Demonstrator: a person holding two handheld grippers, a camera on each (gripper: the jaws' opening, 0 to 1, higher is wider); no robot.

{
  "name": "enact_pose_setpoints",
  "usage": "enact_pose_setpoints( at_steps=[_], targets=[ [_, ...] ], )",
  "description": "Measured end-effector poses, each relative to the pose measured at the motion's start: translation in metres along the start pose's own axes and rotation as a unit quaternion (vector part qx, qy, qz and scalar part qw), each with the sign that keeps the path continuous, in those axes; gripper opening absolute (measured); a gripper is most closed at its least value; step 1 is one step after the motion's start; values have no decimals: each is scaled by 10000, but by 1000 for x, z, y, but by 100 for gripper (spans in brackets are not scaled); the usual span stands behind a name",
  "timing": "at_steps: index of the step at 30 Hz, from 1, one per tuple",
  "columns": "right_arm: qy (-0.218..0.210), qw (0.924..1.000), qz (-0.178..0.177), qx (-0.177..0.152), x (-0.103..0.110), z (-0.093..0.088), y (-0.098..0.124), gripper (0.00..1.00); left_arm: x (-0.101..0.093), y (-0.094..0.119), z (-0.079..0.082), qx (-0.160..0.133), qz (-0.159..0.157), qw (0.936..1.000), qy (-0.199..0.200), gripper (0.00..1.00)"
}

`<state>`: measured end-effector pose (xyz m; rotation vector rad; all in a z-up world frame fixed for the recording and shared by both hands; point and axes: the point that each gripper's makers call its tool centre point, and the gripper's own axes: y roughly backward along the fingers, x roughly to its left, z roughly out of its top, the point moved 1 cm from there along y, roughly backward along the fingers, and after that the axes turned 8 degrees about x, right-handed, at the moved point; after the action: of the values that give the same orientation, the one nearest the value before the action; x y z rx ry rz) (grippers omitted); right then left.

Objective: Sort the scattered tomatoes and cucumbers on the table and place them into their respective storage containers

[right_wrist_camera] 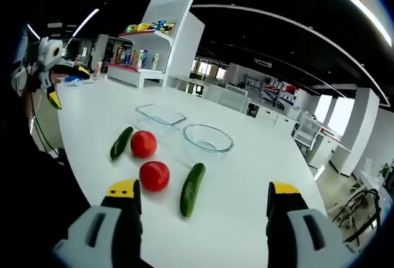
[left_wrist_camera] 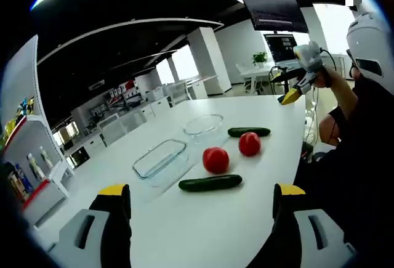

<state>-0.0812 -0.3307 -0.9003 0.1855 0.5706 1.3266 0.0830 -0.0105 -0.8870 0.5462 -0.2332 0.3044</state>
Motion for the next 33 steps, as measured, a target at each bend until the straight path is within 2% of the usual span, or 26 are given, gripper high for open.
enact_pose_setpoints(
  at_steps=[4, 7, 12, 20, 28, 33],
  targets=[
    [39, 10000, 34, -18, 3, 3, -2, 81, 0, 0, 2, -44, -8, 10000, 8, 95],
    [125, 9998, 127, 50, 10, -1, -3, 81, -10, 0, 1, -33, -51, 9994, -329, 95],
    [122, 9998, 119, 88, 9, -3, -2, 80, -14, 0, 2, -87, -132, 9995, -288, 95],
    [159, 9998, 86, 54, 9, -3, 3, 81, -7, -4, -8, 151, 159, 9988, -443, 95],
    [125, 9998, -35, 125, 3, -4, 4, 83, -19, -7, -9, 200, 44, 9976, -665, 95],
    [134, 9999, -9, 81, 4, -3, 4, 83, -16, -7, -7, 184, 140, 9969, -749, 95]
  ],
)
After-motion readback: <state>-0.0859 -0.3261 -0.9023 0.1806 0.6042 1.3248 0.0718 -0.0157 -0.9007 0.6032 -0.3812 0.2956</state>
